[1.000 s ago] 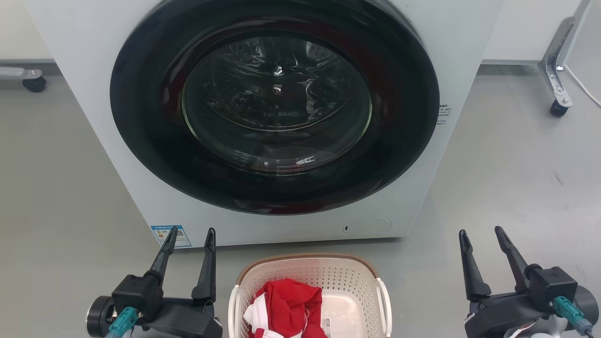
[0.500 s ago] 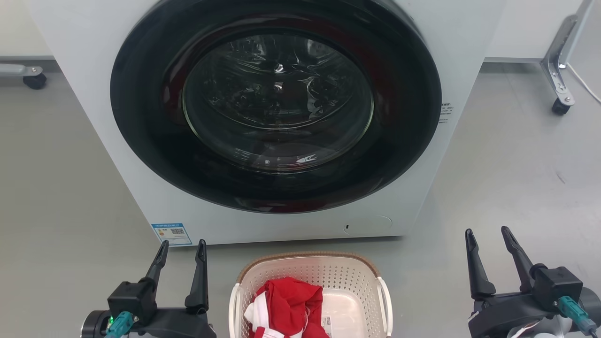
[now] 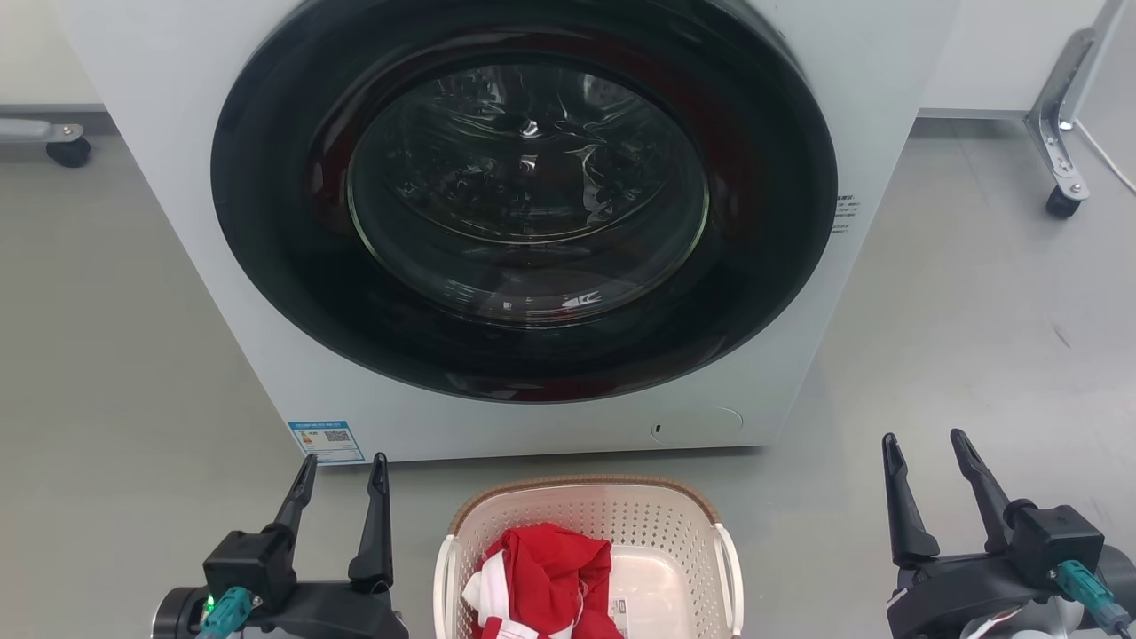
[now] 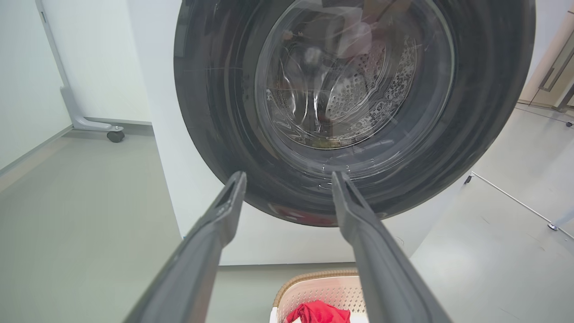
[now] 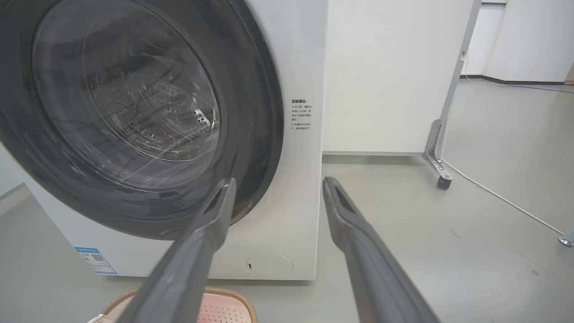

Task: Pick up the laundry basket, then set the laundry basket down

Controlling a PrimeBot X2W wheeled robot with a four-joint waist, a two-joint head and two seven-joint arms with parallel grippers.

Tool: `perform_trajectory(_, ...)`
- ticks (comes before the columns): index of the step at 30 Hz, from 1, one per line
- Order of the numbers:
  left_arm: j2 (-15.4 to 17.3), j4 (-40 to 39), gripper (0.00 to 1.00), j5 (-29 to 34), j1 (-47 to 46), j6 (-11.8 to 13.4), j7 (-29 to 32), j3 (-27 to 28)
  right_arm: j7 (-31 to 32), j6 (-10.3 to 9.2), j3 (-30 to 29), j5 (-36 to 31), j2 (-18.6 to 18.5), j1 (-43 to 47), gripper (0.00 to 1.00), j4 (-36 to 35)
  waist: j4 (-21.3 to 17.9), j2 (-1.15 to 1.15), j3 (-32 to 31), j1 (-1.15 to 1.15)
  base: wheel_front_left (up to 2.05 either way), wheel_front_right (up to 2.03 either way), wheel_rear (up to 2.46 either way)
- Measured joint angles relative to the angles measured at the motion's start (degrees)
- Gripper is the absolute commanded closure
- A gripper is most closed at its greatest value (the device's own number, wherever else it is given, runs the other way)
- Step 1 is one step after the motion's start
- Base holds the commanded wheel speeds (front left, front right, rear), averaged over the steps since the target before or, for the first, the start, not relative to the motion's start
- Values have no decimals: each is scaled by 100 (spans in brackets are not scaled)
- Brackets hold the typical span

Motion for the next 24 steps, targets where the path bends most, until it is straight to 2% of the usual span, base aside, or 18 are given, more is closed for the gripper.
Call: perform_trajectory(24, -7, -165, 0, 62, 1, 31, 49, -9, 0, 99, -47, -82, 55, 6, 0, 48, 3, 0, 118, 0, 0, 0, 0)
